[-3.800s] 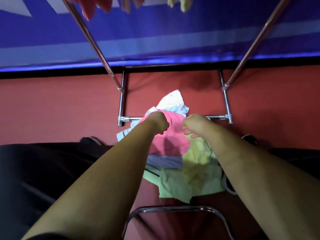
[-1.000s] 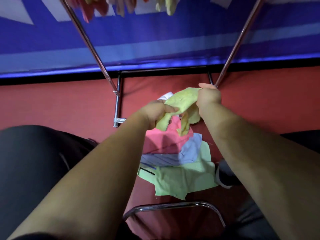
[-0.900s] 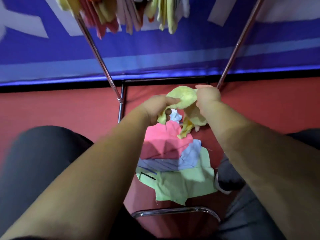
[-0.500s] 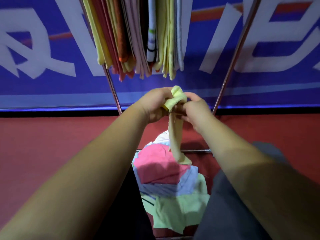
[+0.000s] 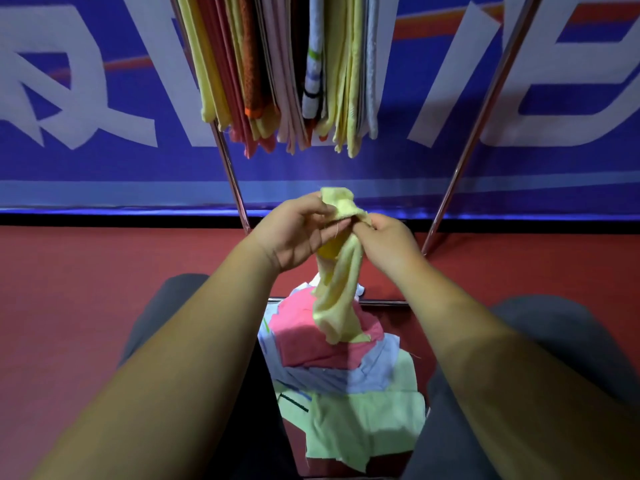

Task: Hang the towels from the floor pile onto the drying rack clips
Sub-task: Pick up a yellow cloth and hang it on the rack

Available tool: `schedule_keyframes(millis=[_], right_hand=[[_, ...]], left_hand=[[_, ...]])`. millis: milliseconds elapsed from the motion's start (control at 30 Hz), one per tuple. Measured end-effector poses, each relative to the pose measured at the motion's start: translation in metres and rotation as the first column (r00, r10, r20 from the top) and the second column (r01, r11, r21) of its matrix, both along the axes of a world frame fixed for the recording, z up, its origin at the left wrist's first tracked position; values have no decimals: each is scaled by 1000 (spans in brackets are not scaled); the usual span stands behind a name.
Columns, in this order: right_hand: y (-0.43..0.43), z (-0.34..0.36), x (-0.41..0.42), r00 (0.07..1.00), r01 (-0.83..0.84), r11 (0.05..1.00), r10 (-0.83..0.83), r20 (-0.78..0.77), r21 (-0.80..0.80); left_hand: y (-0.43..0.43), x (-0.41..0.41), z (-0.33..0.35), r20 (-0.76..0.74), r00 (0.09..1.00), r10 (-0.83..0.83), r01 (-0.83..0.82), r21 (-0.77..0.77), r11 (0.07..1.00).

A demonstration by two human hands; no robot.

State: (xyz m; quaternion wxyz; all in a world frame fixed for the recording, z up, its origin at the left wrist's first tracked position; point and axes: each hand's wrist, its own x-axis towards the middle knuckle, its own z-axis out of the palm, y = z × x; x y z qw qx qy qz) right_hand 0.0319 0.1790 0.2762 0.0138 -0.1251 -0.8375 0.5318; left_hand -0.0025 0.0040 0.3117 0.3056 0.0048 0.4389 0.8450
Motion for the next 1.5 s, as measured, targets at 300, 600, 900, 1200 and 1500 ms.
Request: schedule_keyframes(millis=[300, 600, 900, 1200, 1500], right_hand=[[-10, -5, -21, 999, -1, 975, 12, 47, -224], [-11, 5, -23, 977, -10, 824, 129, 170, -567], [2, 5, -28, 935, 187, 556, 152, 321, -810], [9, -4, -32, 892, 216, 624, 186, 412, -751], [23, -21, -45, 976, 188, 977, -174, 133, -101]], left_hand=[[-4, -15, -21, -158, 982, 107, -150, -293, 944], [2, -23, -29, -414, 908, 64, -280, -486, 828], [1, -26, -23, -491, 871, 10, -298, -512, 806], [5, -21, -20, -439, 898, -30, -242, -550, 799], [-17, -36, -25, -500, 826, -260, -375, -831, 410]])
